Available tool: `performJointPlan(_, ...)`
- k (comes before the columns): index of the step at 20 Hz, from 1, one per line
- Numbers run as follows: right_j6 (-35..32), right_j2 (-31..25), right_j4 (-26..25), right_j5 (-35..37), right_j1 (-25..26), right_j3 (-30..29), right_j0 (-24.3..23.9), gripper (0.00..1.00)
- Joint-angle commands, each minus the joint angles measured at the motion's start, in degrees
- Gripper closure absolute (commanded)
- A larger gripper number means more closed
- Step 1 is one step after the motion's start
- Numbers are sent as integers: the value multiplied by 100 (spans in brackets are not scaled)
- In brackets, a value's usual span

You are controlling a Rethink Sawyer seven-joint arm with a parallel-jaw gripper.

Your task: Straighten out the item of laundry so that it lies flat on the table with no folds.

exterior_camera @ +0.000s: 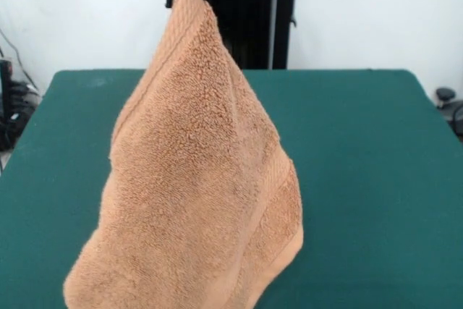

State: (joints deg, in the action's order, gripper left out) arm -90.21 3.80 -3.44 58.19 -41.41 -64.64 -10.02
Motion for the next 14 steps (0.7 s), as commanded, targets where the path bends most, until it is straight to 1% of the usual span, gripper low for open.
performJointPlan(1,-1430,-54,229,-895,-178,-1794,174,100)
performJointPlan(8,-1355,-74,235,-1469,-253,-2394,83,100)
performJointPlan(14,-1386,-101,214,-2200,-239,-2966,-11,100)
